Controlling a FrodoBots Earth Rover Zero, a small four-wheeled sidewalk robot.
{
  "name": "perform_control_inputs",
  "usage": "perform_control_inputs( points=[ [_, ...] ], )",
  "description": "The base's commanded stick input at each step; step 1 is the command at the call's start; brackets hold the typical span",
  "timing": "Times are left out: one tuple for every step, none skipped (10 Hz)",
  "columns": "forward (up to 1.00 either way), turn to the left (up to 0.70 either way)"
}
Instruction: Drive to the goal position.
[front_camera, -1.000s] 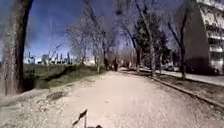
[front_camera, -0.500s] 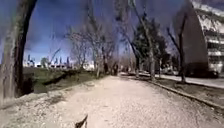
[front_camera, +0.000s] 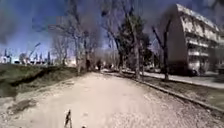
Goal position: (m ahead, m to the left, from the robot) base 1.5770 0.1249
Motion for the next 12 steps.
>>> perform_control_inputs(
  points=[
    [1.00,0.00],
    [1.00,0.02],
    [1.00,0.03],
    [1.00,0.05],
    [1.00,0.07],
    [1.00,0.08],
    [1.00,0.10],
    [1.00,0.08],
    [1.00,0.06],
    [1.00,0.04],
    [1.00,0.02],
    [1.00,0.00]
  ],
)
